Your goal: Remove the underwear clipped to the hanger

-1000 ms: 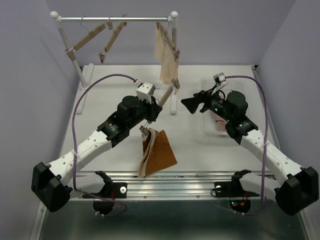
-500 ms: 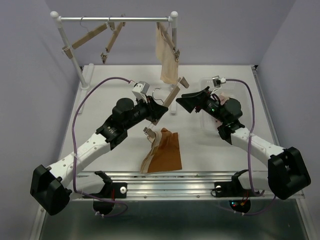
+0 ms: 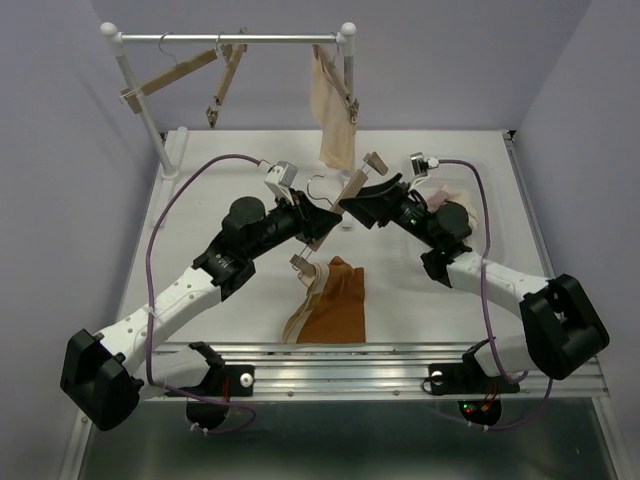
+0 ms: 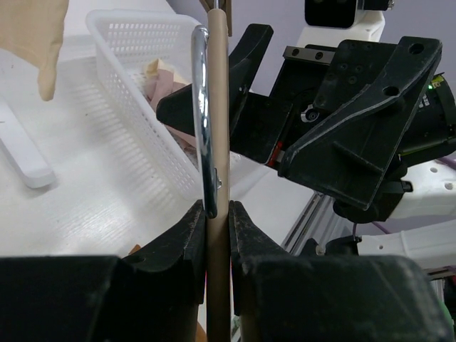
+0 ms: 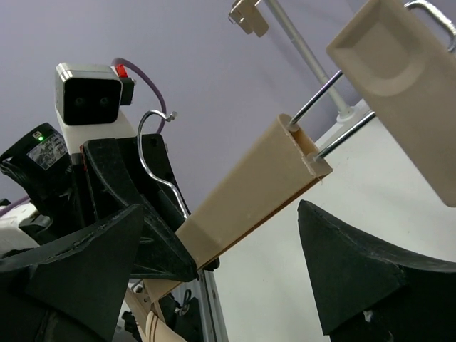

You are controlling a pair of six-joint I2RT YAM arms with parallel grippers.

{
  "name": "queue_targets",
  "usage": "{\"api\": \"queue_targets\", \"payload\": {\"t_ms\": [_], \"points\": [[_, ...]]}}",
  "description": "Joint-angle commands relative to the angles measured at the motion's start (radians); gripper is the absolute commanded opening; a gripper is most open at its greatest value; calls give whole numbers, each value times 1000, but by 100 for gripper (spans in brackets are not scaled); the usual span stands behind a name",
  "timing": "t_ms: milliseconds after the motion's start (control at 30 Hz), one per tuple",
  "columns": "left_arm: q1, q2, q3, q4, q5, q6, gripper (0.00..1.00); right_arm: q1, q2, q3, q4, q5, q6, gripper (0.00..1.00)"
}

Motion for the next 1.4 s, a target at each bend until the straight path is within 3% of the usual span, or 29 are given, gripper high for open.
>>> {"api": "queue_targets", "payload": {"t_ms": [0,100,300,333,400,467,533,633,700,733,867,900,1100,1367], "points": [[4,-26,-9,119,44,-15,0,43,7,65,94,36,-31,93],[4,-30,-12,127,50,-14,0,63,24,77,113,43,-38,88],[4,-50,-26,134,50,-12,0,72,39,77,168,69,-22,59],[4,-53,-29,139,51,-12,0,72,39,74,167,83,-18,48],[4,-60,-37,142,48,-12,0,81,36,68,183,92,-15,39],[4,-70,-48,150,45,-14,0,81,31,56,199,106,-8,22],[4,-78,-51,151,41,-15,0,81,24,46,205,134,4,1],[4,-89,-61,151,36,-12,4,81,14,39,208,148,14,1],[5,-95,-63,151,41,-6,31,81,10,28,217,166,30,1],[5,-98,-64,151,44,-3,51,81,7,23,220,175,47,1],[4,-110,-75,150,47,0,93,81,-12,5,233,197,77,1],[4,-113,-77,150,45,0,98,81,-15,2,234,197,80,1],[5,-147,-86,121,37,21,99,81,-70,-6,159,217,73,1],[13,-199,-71,-76,-48,40,99,81,-134,-7,67,227,41,1]]}}
